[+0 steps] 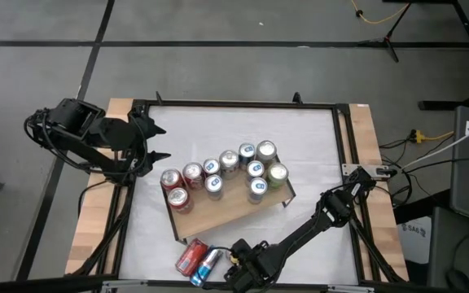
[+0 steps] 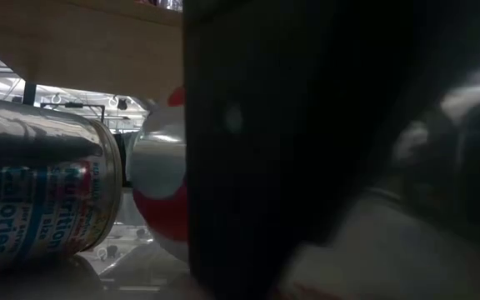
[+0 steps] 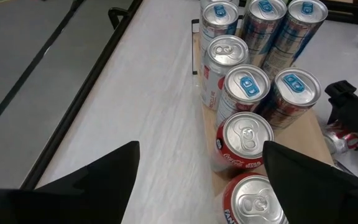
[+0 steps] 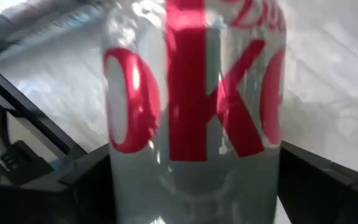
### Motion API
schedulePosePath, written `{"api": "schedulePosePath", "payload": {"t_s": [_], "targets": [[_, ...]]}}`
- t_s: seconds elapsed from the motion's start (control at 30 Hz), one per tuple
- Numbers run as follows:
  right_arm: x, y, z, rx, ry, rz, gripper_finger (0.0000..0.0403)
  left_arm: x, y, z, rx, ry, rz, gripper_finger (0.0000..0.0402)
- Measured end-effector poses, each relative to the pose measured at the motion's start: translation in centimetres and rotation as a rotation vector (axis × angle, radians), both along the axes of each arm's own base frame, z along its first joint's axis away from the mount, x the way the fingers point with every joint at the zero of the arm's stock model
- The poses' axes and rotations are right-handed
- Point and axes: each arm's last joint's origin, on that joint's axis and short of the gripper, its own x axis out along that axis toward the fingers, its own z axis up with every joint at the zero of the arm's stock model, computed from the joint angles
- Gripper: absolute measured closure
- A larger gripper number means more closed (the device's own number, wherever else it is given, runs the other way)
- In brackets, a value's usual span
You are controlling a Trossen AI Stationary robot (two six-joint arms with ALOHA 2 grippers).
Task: Place canned beverage on shelf
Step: Put the red silver soda can on the shelf
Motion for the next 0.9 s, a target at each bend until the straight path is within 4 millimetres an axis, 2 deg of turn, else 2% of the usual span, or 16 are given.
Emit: {"api": "schedulePosePath", "payload": {"t_s": [0.13, 0.3, 0.53, 0.7, 0.9], "targets": [[0.0, 0.0, -0.1, 0.002, 0.004, 0.001, 0.0065, 0.0, 0.0, 0.0, 0.0, 0.0, 0.0, 0.0072], [0.1, 0.0, -0.1, -0.009, -0.012, -0.003, 0.0117, 0.0, 0.0, 0.0, 0.001, 0.0, 0.0, 0.0072], [0.1, 0.0, 0.0, -0.008, -0.016, -0.003, 0.0119, 0.0, 0.0, 0.0, 0.001, 0.0, -0.003, 0.0072], [0.4, 0.2, 1.7, 0.0, -0.057, 0.006, 0.0118, 0.0, 0.0, 0.0, -0.003, -0.002, -0.011, 0.0072], [0.4, -0.1, 4.2, -0.073, -0.106, 0.004, 0.0118, 0.3, -0.3, 0.2, -0.052, -0.024, -0.048, 0.0072]]}}
